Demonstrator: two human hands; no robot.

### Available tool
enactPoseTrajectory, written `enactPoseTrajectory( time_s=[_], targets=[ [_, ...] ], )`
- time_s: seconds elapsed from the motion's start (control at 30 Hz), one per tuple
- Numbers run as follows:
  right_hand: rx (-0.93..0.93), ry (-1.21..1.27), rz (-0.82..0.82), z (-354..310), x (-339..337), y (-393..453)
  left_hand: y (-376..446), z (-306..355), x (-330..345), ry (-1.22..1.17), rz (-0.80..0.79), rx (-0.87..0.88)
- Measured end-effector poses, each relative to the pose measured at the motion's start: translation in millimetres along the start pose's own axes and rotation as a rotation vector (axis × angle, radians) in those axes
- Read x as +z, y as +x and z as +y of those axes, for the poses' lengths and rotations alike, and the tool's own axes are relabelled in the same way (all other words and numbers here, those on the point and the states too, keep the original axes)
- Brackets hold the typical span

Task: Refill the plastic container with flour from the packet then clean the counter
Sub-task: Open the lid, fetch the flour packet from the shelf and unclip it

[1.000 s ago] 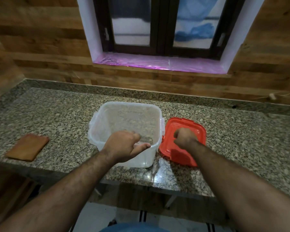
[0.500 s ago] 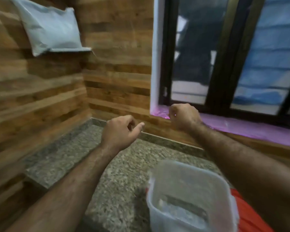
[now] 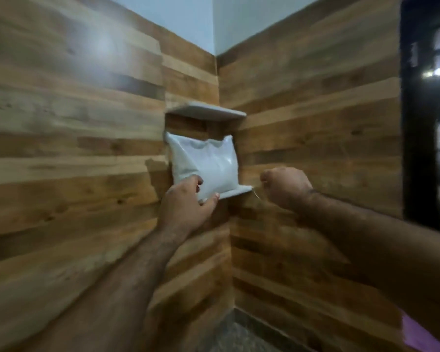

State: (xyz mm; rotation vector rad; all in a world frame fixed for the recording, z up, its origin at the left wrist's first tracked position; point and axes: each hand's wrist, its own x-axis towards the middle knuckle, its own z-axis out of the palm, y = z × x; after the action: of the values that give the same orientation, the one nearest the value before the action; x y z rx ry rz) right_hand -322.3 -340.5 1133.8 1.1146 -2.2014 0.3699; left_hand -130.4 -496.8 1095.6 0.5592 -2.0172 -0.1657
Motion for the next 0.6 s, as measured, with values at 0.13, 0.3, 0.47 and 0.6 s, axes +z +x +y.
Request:
enactPoseTrajectory(
  time_s=[0.13,0.3,0.47,0.6],
  targets=[
    [-0.067,-0.032,0.133,-37,15,111,89,-52,-1,-0.063,0.086,-0.119],
    [-0.075,-0.126,0.163,-62,29,214,163,-82,18,-0.148,0.073,-0.254],
    [-0.096,-0.143,-0.016,-66,55,276,203,-95,40,-0.015,0.033,-0.184],
    [-0.107,-0.051,-0.134,-61,76,298,229,-104,47,-0.094,0.037,-0.19]
  ],
)
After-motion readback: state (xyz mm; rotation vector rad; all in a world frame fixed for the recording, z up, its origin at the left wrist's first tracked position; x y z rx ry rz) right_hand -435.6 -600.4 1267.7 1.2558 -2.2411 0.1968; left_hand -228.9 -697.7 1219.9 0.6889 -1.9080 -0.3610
